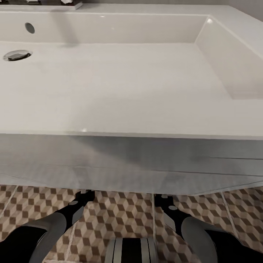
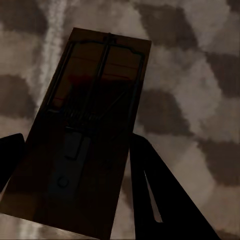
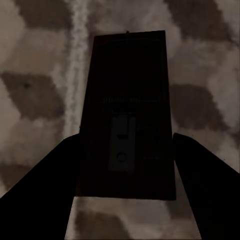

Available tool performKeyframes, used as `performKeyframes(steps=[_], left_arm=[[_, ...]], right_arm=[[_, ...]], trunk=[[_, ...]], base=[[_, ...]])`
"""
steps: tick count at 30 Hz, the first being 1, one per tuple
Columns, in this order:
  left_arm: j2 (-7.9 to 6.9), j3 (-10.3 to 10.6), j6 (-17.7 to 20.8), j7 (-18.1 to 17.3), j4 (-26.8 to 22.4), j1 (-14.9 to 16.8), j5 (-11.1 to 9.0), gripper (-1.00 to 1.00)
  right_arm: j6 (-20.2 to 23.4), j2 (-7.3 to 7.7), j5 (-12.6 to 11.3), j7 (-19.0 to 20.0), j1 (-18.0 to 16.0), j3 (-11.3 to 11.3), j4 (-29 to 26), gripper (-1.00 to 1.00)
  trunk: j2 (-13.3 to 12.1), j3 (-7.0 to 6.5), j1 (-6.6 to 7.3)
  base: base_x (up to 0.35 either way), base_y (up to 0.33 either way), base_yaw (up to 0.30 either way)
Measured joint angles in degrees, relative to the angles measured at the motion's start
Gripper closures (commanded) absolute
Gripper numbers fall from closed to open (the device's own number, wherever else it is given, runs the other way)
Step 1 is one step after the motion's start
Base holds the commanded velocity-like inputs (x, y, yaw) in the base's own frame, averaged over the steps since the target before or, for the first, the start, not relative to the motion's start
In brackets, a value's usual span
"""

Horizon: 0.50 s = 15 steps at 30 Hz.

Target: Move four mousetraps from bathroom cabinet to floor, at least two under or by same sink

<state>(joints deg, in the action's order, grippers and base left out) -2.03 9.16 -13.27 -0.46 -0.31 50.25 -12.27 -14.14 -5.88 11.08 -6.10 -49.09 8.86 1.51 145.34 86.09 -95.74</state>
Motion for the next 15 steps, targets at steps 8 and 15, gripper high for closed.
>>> performKeyframes(steps=[8, 15], left_arm=[[-0.01, 0.01, -0.01, 0.0, 0.0, 0.0, 0.0, 1.0], [0.01, 0.01, 0.01, 0.0, 0.0, 0.0, 0.0, 1.0]], right_arm=[[-0.06, 0.0, 0.0, 0.0, 0.01, 0.0, 0.0, 1.0], [-0.15, 0.0, 0.0, 0.01, 0.02, 0.0, 0.0, 1.0]], trunk=[[0.0, 0.0, -0.02], [0.0, 0.0, -0.02]], base=[[0.039, 0.0, 0.0], [0.004, 0.0, 0.0]])
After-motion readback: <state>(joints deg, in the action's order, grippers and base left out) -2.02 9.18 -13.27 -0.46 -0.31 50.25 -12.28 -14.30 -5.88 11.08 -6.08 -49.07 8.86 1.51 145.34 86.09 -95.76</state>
